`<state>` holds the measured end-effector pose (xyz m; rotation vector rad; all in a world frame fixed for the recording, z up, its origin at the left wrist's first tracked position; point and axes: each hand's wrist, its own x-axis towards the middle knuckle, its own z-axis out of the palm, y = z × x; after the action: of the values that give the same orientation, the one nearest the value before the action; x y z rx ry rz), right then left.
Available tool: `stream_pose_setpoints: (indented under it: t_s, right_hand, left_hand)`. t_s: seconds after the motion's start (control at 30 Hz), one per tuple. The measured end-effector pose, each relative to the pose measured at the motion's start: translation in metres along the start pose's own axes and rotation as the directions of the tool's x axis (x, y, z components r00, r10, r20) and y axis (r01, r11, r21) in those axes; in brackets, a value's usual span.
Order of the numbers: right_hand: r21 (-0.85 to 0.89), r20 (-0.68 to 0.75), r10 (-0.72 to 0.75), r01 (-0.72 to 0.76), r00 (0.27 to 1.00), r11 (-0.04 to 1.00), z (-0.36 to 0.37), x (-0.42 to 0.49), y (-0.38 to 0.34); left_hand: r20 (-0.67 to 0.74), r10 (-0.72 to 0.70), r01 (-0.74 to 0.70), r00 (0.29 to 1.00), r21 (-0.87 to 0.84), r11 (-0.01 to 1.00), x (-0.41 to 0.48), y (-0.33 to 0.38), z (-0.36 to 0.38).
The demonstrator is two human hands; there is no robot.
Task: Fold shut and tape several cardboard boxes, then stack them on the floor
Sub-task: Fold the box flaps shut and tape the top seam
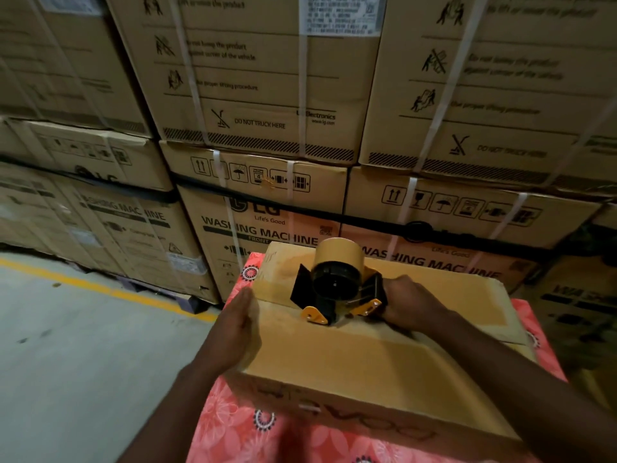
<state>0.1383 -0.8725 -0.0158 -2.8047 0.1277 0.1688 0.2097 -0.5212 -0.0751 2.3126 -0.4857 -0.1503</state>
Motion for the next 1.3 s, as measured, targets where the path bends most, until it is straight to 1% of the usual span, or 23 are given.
stream_pose_setpoints:
  t_s: [0.03, 0.07, 0.1, 0.13, 0.17, 0.27, 0.53, 0.63, 0.8, 0.87, 1.0, 1.07, 1.13, 1.23, 1.3]
  right_hand:
    - [0.001, -0.004, -0.009, 0.009, 1.000, 1.000, 0.000, 0.002, 0.000]
    - [0.001, -0.007, -0.019, 0.019, 1.000, 1.000, -0.001, 0.005, -0.001]
    - [0.004, -0.007, -0.026, 0.026, 1.000, 1.000, -0.001, 0.007, 0.000]
    - [0.018, -0.003, -0.033, 0.033, 0.999, 0.999, -0.002, 0.008, 0.000]
    - [0.040, 0.004, -0.038, 0.038, 0.999, 0.998, -0.001, 0.009, 0.002]
    - [0.094, 0.011, -0.039, 0.038, 0.999, 0.995, 0.004, 0.009, 0.003]
    - [0.058, 0.000, -0.010, 0.010, 1.000, 0.998, 0.001, -0.005, 0.013]
    - [0.028, 0.018, 0.001, -0.001, 1.000, 1.000, -0.008, -0.019, 0.043]
    - [-0.083, -0.008, 0.056, -0.057, 0.998, 0.995, -0.033, -0.059, 0.113]
    - [-0.055, 0.015, 0.049, -0.049, 0.999, 0.997, -0.033, -0.068, 0.122]
    - [-0.043, -0.022, 0.067, -0.068, 0.998, 0.997, -0.019, -0.061, 0.132]
    - [-0.053, -0.020, 0.064, -0.065, 0.998, 0.996, -0.016, -0.058, 0.137]
    - [-0.045, -0.034, 0.072, -0.073, 0.997, 0.996, -0.015, -0.057, 0.138]
    - [-0.047, -0.051, 0.069, -0.072, 0.996, 0.996, -0.014, -0.060, 0.137]
    - [-0.048, -0.059, 0.064, -0.067, 0.996, 0.997, -0.014, -0.062, 0.137]
  left_hand:
    - [0.039, 0.078, -0.084, 0.996, 0.178, 0.980, 0.005, 0.000, 0.005]
    - [0.091, 0.098, -0.123, 0.991, 0.325, 0.938, 0.009, 0.005, 0.010]
    - [0.143, 0.089, -0.143, 0.986, 0.434, 0.890, 0.011, 0.012, 0.015]
    - [0.179, 0.092, -0.171, 0.979, 0.502, 0.848, 0.013, 0.020, 0.022]
    - [0.205, 0.116, -0.208, 0.972, 0.522, 0.827, 0.014, 0.028, 0.030]
    - [0.247, 0.169, -0.275, 0.954, 0.500, 0.821, 0.016, 0.042, 0.045]
    - [0.248, 0.128, -0.241, 0.960, 0.508, 0.827, 0.018, 0.040, 0.046]
    - [0.225, 0.119, -0.221, 0.967, 0.506, 0.834, 0.018, 0.040, 0.046]
    - [0.228, 0.104, -0.213, 0.968, 0.532, 0.820, 0.020, 0.038, 0.047]
    - [0.220, 0.102, -0.206, 0.970, 0.527, 0.824, 0.019, 0.039, 0.048]
    - [0.172, 0.053, -0.141, 0.984, 0.555, 0.819, 0.016, 0.050, 0.055]
    - [0.187, 0.031, -0.128, 0.982, 0.535, 0.835, 0.011, 0.066, 0.066]
    - [0.233, 0.059, -0.170, 0.971, 0.491, 0.855, 0.003, 0.090, 0.088]
    - [0.315, 0.160, -0.302, 0.935, 0.475, 0.827, -0.006, 0.131, 0.131]
    - [0.356, 0.185, -0.344, 0.916, 0.460, 0.818, -0.010, 0.149, 0.153]
